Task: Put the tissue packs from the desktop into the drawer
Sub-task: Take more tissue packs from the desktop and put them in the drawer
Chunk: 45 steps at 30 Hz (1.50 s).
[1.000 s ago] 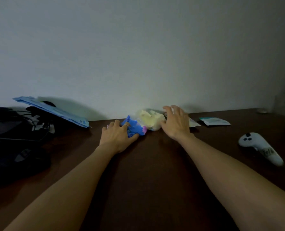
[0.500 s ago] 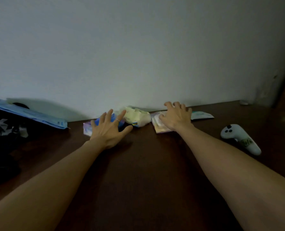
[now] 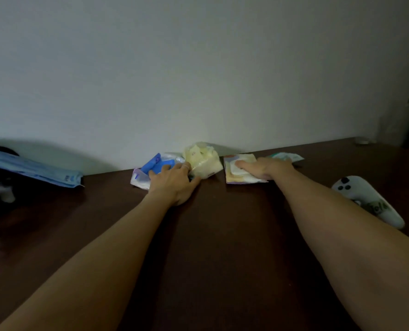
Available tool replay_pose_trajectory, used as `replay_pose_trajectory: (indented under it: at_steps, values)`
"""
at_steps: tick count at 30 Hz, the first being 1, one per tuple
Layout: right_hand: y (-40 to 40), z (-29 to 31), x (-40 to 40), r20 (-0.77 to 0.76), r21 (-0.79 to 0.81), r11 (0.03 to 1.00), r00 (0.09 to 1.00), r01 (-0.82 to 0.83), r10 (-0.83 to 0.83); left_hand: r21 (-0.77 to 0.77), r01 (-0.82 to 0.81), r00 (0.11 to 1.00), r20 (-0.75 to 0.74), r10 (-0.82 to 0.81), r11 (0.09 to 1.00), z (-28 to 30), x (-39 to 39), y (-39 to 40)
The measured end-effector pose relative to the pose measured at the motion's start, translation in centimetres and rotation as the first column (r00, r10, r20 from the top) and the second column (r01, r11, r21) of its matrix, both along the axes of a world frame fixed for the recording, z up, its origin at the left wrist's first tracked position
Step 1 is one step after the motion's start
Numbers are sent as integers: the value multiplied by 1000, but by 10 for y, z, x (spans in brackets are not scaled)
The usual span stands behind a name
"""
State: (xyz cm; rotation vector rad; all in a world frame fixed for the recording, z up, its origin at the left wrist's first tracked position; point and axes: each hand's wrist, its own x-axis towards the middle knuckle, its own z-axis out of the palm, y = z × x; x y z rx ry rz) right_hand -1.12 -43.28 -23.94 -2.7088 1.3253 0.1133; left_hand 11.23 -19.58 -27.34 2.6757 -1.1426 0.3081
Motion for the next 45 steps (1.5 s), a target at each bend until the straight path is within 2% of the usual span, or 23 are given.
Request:
replay_pose_trajectory:
  at_steps: [5,10,13,17,19,21,23,25,27,29,32,34,36,38,40,42,43,44,45]
  values:
    - [45,5,-5,-22,-39,987,988,-155,154,-19,25,1000,-17,-26,1000,6,-20,12]
    - [112,1,-39,46,-87,950,952,-299,304,-30,28,999,-43,-29,999,10,-62,60]
    - [158,2,-72,41,-133,926,931,-355,363,-16,-56,996,-67,55,998,10,-93,107]
    - [224,-1,-127,48,-193,875,887,-444,460,-91,-226,972,40,230,970,5,-137,168]
    - [259,-7,-158,91,-210,846,852,-489,515,-162,-108,984,122,129,981,5,-172,198]
    - [291,-11,-184,230,-218,820,789,-529,570,-145,144,983,134,-125,979,8,-211,225]
    - [313,-12,-208,446,-164,842,723,-514,527,-143,295,951,-53,-305,945,14,-253,256]
    - [320,-14,-230,507,-115,854,710,-507,489,-75,295,943,-138,-303,953,13,-286,286]
    - [318,-16,-252,395,-21,859,785,-512,477,98,246,968,-66,-240,964,11,-308,311]
    - [320,-19,-269,300,-34,857,812,-515,500,213,188,978,53,-203,959,9,-325,330]
    - [339,-24,-290,171,-191,802,785,-566,595,213,180,913,327,-243,960,-9,-349,353]
    - [353,-32,-302,164,-261,769,758,-584,632,134,209,877,412,-246,969,-31,-366,365]
    - [364,-41,-313,295,-338,739,680,-583,671,32,226,897,383,-220,974,-61,-382,379]
    - [380,-58,-324,441,-445,702,546,-556,712,-52,210,931,317,-183,976,-95,-394,392]
    - [398,-91,-339,519,-561,651,396,-511,758,-50,163,964,221,-148,985,-133,-401,405]
    - [413,-136,-353,543,-596,599,282,-534,791,25,94,991,92,-96,995,-177,-405,415]
    - [417,-162,-358,540,-566,582,271,-584,797,52,55,998,11,-55,997,-200,-408,420]
    - [420,-188,-363,537,-488,583,303,-650,787,66,11,997,-76,-5,998,-222,-411,425]
    - [420,-213,-367,535,-346,606,380,-716,755,76,-38,986,-161,49,996,-243,-413,428]
